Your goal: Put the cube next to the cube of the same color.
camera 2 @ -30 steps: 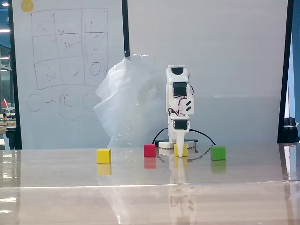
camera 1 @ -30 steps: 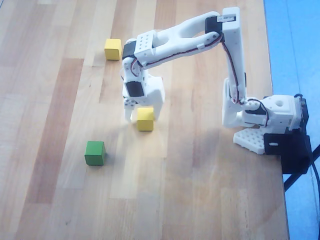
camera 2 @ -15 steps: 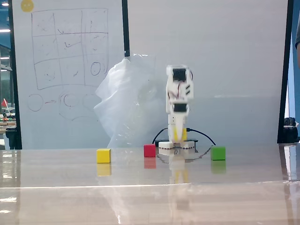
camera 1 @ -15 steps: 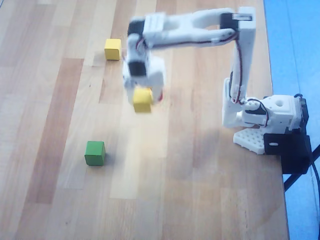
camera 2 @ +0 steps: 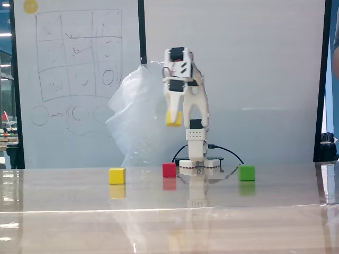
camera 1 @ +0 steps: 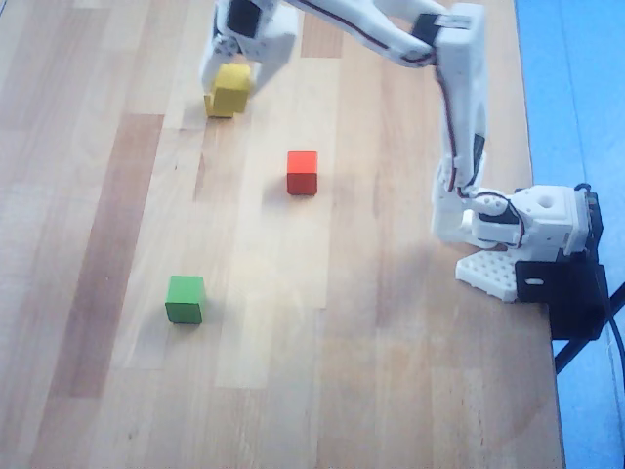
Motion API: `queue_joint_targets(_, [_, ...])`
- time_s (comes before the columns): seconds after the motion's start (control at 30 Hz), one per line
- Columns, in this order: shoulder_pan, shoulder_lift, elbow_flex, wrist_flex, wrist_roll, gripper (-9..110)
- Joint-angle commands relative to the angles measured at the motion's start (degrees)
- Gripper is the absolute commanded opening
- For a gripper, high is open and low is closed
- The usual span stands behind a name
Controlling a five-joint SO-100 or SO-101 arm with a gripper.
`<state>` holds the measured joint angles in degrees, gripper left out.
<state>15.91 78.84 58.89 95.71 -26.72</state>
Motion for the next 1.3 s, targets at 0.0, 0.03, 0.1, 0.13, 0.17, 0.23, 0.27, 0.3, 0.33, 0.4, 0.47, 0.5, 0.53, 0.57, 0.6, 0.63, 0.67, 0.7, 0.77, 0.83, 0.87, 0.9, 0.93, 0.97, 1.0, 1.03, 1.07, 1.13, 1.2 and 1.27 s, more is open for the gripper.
queue_joint_targets(0.0, [2.4,-3.9,-14.0,0.4,-6.1,0])
queue_joint_targets(0.03, [2.7,-5.7,-15.7,0.3,-6.9,0])
queue_joint_targets(0.1, [3.6,-9.4,-19.1,-0.4,-8.3,0])
queue_joint_targets(0.13, [4.1,-10.9,-20.3,-1.3,-8.7,0])
queue_joint_targets(0.17, [4.8,-12.1,-21.1,-2.5,-9.1,0])
queue_joint_targets(0.23, [6.3,-14.5,-22.4,-4.7,-9.8,0])
queue_joint_targets(0.27, [7.0,-15.5,-22.5,-5.6,-10.2,0])
queue_joint_targets(0.3, [7.6,-16.6,-22.5,-6.4,-10.7,0])
queue_joint_targets(0.33, [8.4,-17.7,-22.5,-7.4,-11.3,0])
queue_joint_targets(0.4, [9.8,-19.8,-22.5,-9.8,-12.4,0])
queue_joint_targets(0.47, [11.0,-22.1,-22.7,-12.7,-13.1,0])
queue_joint_targets(0.5, [11.4,-23.2,-22.7,-14.2,-13.3,0])
queue_joint_targets(0.53, [11.9,-24.1,-22.7,-15.5,-13.4,0])
queue_joint_targets(0.57, [12.3,-25.0,-22.7,-16.7,-13.4,0])
queue_joint_targets(0.6, [12.6,-25.9,-22.7,-17.8,-13.4,0])
queue_joint_targets(0.63, [12.7,-26.6,-22.5,-18.7,-13.4,0])
queue_joint_targets(0.67, [12.9,-27.4,-22.5,-19.5,-13.4,0])
queue_joint_targets(0.7, [13.1,-28.2,-22.5,-20.4,-13.3,0])
queue_joint_targets(0.77, [13.3,-29.4,-22.5,-21.4,-12.9,0])
queue_joint_targets(0.83, [13.3,-30.2,-22.5,-21.8,-12.7,0])
queue_joint_targets(0.87, [13.3,-30.6,-22.5,-22.0,-12.7,0])
queue_joint_targets(0.9, [13.4,-30.8,-22.5,-22.1,-12.6,0])
queue_joint_targets(0.93, [13.4,-30.9,-22.5,-22.1,-12.4,0])
queue_joint_targets(0.97, [13.4,-30.9,-22.5,-22.2,-11.5,0])
queue_joint_targets(1.0, [13.4,-30.9,-22.5,-22.2,-10.0,0])
queue_joint_targets(1.03, [13.4,-30.9,-22.5,-22.2,-8.2,0])
queue_joint_targets(1.07, [13.4,-30.9,-22.5,-22.2,-6.2,0])
queue_joint_targets(1.13, [13.4,-30.9,-22.5,-22.4,-3.2,0])
queue_joint_targets(1.2, [13.4,-31.0,-22.4,-22.5,-0.4,0])
queue_joint_targets(1.27, [13.4,-31.0,-22.3,-21.6,1.3,0])
